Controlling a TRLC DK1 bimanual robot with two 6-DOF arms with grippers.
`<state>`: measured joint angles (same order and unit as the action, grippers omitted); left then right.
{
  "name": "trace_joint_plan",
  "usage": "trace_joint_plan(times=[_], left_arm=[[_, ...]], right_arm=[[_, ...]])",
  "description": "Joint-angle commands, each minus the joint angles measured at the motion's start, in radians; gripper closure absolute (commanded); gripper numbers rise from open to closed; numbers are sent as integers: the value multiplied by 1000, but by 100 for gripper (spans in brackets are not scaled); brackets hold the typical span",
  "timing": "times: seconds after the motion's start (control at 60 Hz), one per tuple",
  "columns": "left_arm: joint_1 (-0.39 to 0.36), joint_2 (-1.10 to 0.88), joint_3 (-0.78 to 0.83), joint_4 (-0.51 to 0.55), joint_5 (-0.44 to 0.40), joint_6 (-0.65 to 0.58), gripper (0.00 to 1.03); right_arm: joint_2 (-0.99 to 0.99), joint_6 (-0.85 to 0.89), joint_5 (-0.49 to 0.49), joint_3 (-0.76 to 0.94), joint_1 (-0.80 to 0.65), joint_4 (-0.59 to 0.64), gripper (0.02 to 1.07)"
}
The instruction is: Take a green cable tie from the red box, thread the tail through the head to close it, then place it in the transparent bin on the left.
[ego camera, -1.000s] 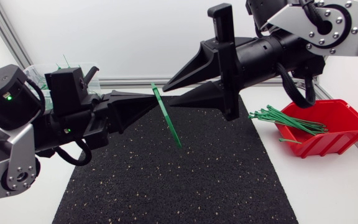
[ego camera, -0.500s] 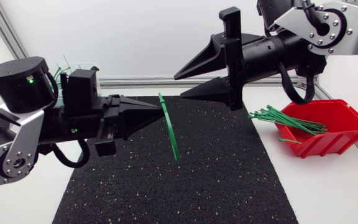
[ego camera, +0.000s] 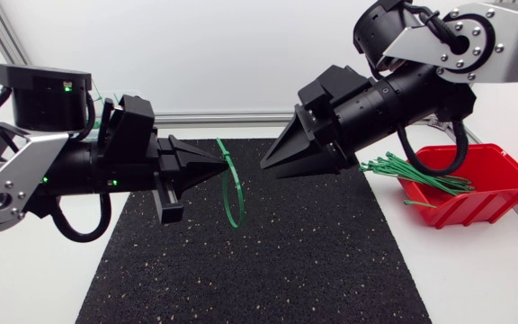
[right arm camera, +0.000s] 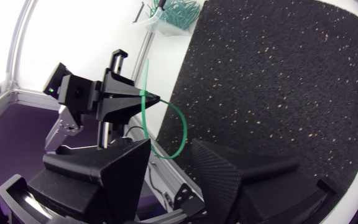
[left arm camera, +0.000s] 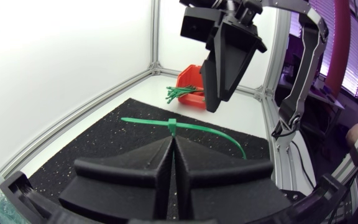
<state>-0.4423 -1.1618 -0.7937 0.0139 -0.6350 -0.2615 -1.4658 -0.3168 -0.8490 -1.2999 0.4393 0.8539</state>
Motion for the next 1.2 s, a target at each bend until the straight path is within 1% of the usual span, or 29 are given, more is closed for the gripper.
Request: trace_joint_plan(times=[0.0, 0.083, 0.133, 0.183, 0.233, 0.3, 0.35, 0.367, 0.417, 0.533, 0.6, 0.717, 0.783, 0.867, 0.95, 1.0, 1.067, 1.183], left_arm=[[-13, 4, -52, 58, 55, -64, 100], [-10, 7, -79, 121, 144, -88, 100], [11, 8, -98, 149, 187, -90, 100], [43, 7, -121, 181, 212, -90, 100], [74, 4, -144, 207, 232, -90, 100], [122, -1, -179, 250, 261, -93, 100], [152, 5, -185, 255, 290, -101, 100], [168, 10, -190, 259, 301, -104, 100], [206, 13, -205, 274, 334, -113, 100], [298, 14, -236, 297, 359, -131, 100], [353, 11, -245, 273, 391, -143, 100], [465, -38, -311, 268, 393, -143, 100], [505, -73, -358, 264, 393, -142, 100], [577, -136, -414, 195, 402, -130, 100], [593, -203, -486, 192, 413, -124, 100], [626, -253, -532, 176, 416, -116, 100], [640, -309, -587, 169, 420, -96, 100], [652, -403, -662, 139, 469, -84, 100]], right_arm=[[47, 67, 82, -1, 19, 16, 55], [98, 93, 211, 14, 41, 13, 54], [125, 107, 312, 25, 45, 13, 46], [151, 120, 421, 40, 58, 11, 37], [168, 127, 488, 56, 61, 11, 32], [197, 137, 597, 82, 61, 8, 19], [223, 153, 700, 111, 65, -10, 13], [234, 159, 749, 126, 70, -24, 10], [268, 174, 826, 157, 73, -50, 8], [323, 202, 927, 198, 56, -82, 7], [354, 217, 958, 218, 44, -92, 7], [404, 234, 1005, 243, 26, -102, 7], [433, 248, 1055, 261, 26, -118, 7], [469, 259, 1068, 275, 22, -124, 7], [496, 268, 1093, 287, 21, -127, 7], [510, 272, 1097, 294, 21, -127, 7], [529, 275, 1099, 307, 21, -125, 7], [552, 282, 1104, 330, 19, -125, 7]])
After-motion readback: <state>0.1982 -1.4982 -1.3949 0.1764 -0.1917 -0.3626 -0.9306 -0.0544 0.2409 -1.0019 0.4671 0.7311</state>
